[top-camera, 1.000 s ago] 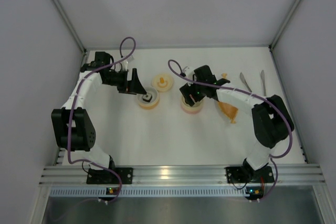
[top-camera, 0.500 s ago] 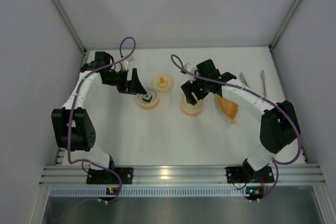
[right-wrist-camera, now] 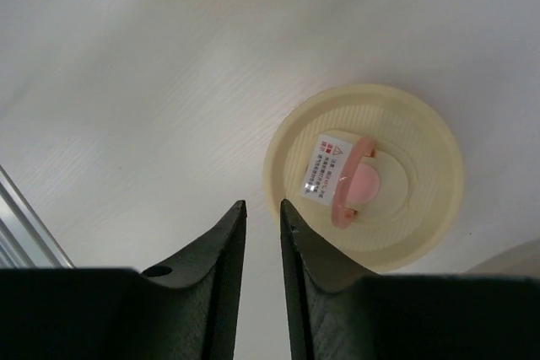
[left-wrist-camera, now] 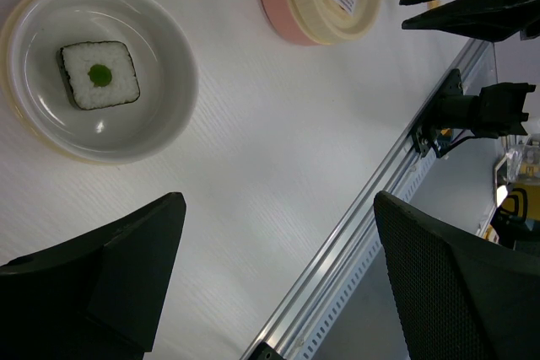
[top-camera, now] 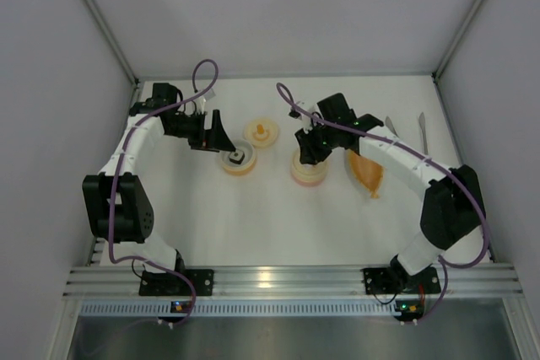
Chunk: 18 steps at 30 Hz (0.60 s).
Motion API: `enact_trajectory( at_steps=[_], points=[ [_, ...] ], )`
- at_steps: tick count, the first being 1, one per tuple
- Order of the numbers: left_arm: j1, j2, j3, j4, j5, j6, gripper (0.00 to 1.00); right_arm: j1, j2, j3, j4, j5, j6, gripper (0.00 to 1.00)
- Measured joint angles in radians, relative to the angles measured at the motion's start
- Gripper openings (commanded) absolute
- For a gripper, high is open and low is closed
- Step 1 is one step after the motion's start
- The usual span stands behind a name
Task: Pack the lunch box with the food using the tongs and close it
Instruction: Adjust the box lid on the packing box, then close the box lid on the packing box.
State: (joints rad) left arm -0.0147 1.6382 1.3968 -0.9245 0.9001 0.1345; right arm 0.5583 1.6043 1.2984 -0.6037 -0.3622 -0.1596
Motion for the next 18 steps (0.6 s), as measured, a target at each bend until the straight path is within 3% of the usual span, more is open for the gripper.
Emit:
enact_trajectory(
  at_steps=[11,18],
  points=[
    [0.000,0.000,0.000,0.001,0.000,0.000,0.98,-0.013,0.114,0.013,-0.020,-0.089,0.017,0.14],
    [0.000,0.000,0.000,0.001,0.000,0.000,0.98,-0.121,0.182,0.018,-0.021,-0.220,0.044,0.09]
  ],
)
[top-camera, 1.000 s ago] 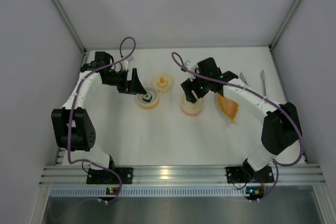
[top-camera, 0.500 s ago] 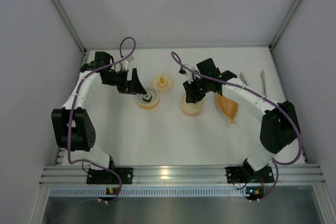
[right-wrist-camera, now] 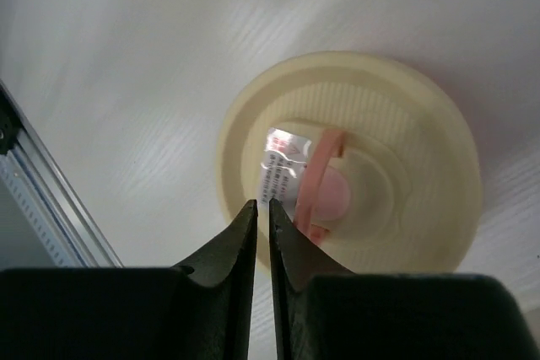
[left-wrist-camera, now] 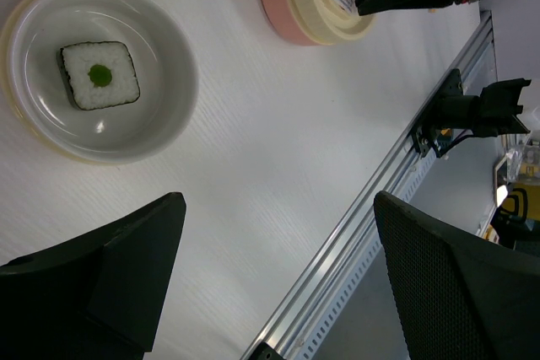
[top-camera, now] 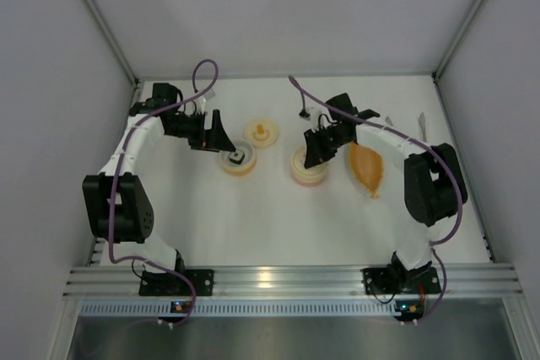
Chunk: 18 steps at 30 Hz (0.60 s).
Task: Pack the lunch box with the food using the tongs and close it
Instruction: Close the box lid on the packing box.
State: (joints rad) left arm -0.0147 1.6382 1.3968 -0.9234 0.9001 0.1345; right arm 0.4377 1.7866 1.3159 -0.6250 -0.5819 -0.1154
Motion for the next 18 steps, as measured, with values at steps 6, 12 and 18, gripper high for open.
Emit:
enact_trajectory(
  at_steps=[6,12,18],
  points=[
    [0.000,0.000,0.000,0.005,0.002,0.000,0.98,-0.142,0.087,0.017,0.003,-0.198,0.042,0.08],
    [0.001,0.000,0.000,0.013,0.005,-0.001,0.98,-0.171,0.145,0.027,0.003,-0.338,0.068,0.10],
    [0.001,0.000,-0.002,0.015,0.005,-0.001,0.98,-0.171,0.166,0.027,0.000,-0.412,0.074,0.14]
  ],
)
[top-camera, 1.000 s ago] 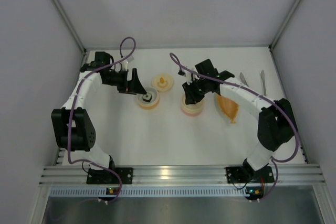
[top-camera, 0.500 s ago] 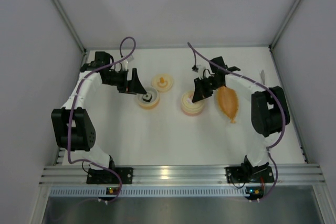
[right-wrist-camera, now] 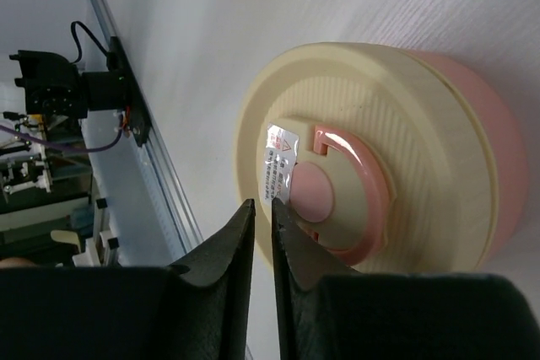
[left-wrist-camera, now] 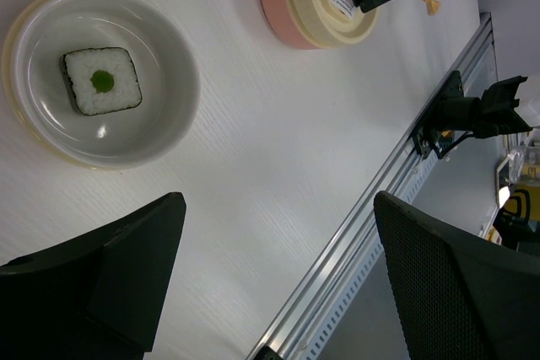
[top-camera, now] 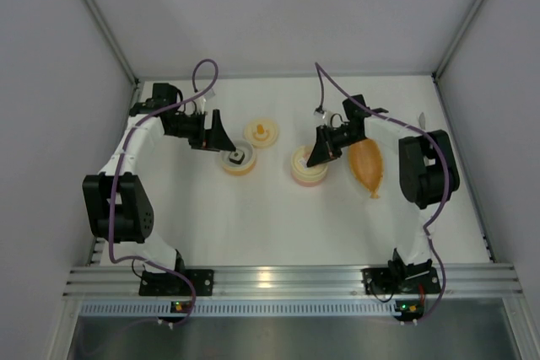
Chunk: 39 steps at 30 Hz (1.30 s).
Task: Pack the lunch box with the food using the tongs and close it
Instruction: Close the box lid on the packing box, then adjust the box lid on the packing box.
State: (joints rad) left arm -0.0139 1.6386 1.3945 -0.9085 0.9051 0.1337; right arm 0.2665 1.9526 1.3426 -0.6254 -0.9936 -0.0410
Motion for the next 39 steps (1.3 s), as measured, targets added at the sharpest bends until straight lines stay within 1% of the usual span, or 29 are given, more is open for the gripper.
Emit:
enact_trajectory(
  at_steps=[7,10,17,23,26,27,28,30,32,33,35,36,39],
  points=[
    [0.000,0.000,-0.008,0.002,0.002,0.000,0.98,0.011,-0.014,-0.008,-0.004,-0.020,-0.019,0.17],
    [0.000,0.000,-0.008,0.013,-0.015,-0.006,0.98,0.038,-0.034,-0.027,-0.007,0.016,-0.031,0.19],
    [0.000,0.000,0.014,0.065,-0.162,-0.051,0.98,0.111,-0.071,-0.056,0.005,0.142,-0.032,0.20],
    [-0.014,0.018,0.095,0.134,-0.312,-0.097,0.98,0.117,-0.079,-0.061,0.009,0.168,-0.016,0.21],
    [-0.056,0.058,0.132,0.161,-0.416,-0.111,0.98,0.117,-0.092,-0.075,0.020,0.173,-0.016,0.26],
    [-0.081,0.079,0.147,0.165,-0.455,-0.113,0.98,0.117,-0.097,-0.077,0.021,0.177,-0.016,0.34],
    [-0.109,0.103,0.161,0.172,-0.492,-0.114,0.98,0.117,-0.103,-0.080,0.021,0.173,-0.017,0.39],
    [-0.161,0.156,0.194,0.181,-0.559,-0.125,0.98,0.120,-0.121,-0.080,0.017,0.188,-0.021,0.47],
    [-0.203,0.211,0.231,0.185,-0.586,-0.135,0.98,0.119,-0.137,-0.080,0.014,0.210,-0.029,0.51],
    [-0.220,0.239,0.251,0.192,-0.601,-0.139,0.98,0.119,-0.147,-0.079,0.013,0.227,-0.034,0.56],
    [-0.246,0.288,0.288,0.202,-0.634,-0.139,0.98,0.119,-0.163,-0.077,0.008,0.258,-0.045,0.60],
    [-0.257,0.309,0.307,0.203,-0.651,-0.135,0.98,0.119,-0.169,-0.074,0.005,0.276,-0.052,0.64],
    [-0.291,0.370,0.375,0.205,-0.699,-0.123,0.96,0.119,-0.180,-0.058,-0.009,0.322,-0.066,0.68]
  ],
)
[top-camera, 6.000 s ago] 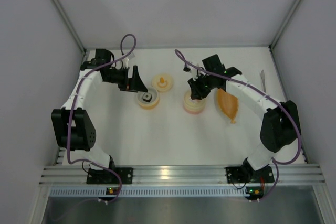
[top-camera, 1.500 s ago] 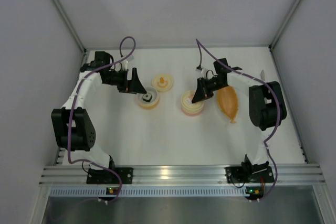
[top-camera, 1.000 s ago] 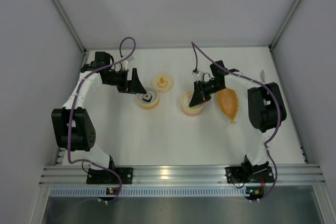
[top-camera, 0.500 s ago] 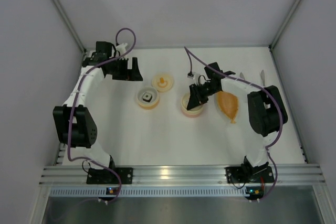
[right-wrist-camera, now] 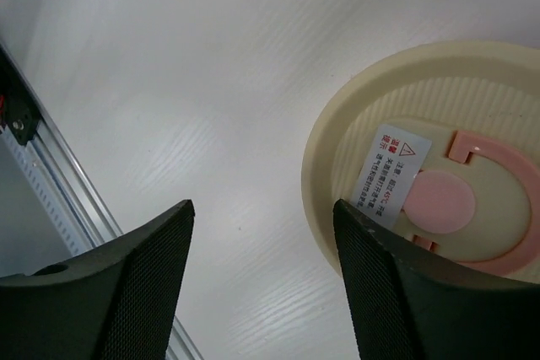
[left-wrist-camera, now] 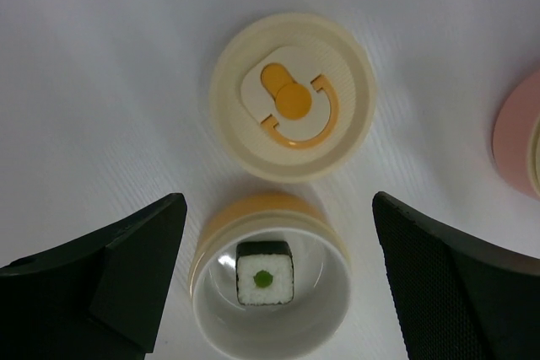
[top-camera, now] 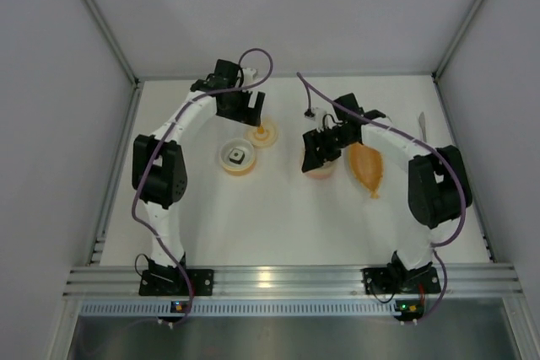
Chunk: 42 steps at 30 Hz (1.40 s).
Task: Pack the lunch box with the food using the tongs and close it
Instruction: Adjust the box lid on the packing box, then move the box lid to the center of the board.
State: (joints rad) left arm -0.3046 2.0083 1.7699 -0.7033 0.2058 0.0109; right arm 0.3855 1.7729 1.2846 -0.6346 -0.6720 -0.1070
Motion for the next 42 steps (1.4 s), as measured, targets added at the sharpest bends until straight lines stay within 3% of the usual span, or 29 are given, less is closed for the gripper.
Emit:
enact_trajectory(
  at_steps=[2,7,16,31,37,42],
  points=[
    [-0.019,0.040,0.051,0.005,-0.023,0.008,0.94,0.000,-0.008,0.008,-0.003,0.021,-0.002,0.68],
    [-0.042,0.155,0.188,0.000,-0.015,0.026,0.73,-0.002,-0.051,0.035,-0.008,0.046,-0.002,0.69],
    [-0.060,0.242,0.225,-0.015,-0.043,0.076,0.80,-0.002,-0.162,0.082,-0.022,0.043,-0.001,0.72],
    [-0.065,0.375,0.310,-0.027,-0.024,0.138,0.69,-0.004,-0.220,0.093,-0.073,0.053,-0.005,0.73],
    [-0.088,0.374,0.305,-0.031,-0.031,0.164,0.56,-0.004,-0.235,0.093,-0.081,0.059,-0.005,0.73],
    [-0.129,0.314,0.201,-0.005,-0.031,0.190,0.47,-0.004,-0.247,0.092,-0.092,0.069,-0.006,0.74]
  ],
)
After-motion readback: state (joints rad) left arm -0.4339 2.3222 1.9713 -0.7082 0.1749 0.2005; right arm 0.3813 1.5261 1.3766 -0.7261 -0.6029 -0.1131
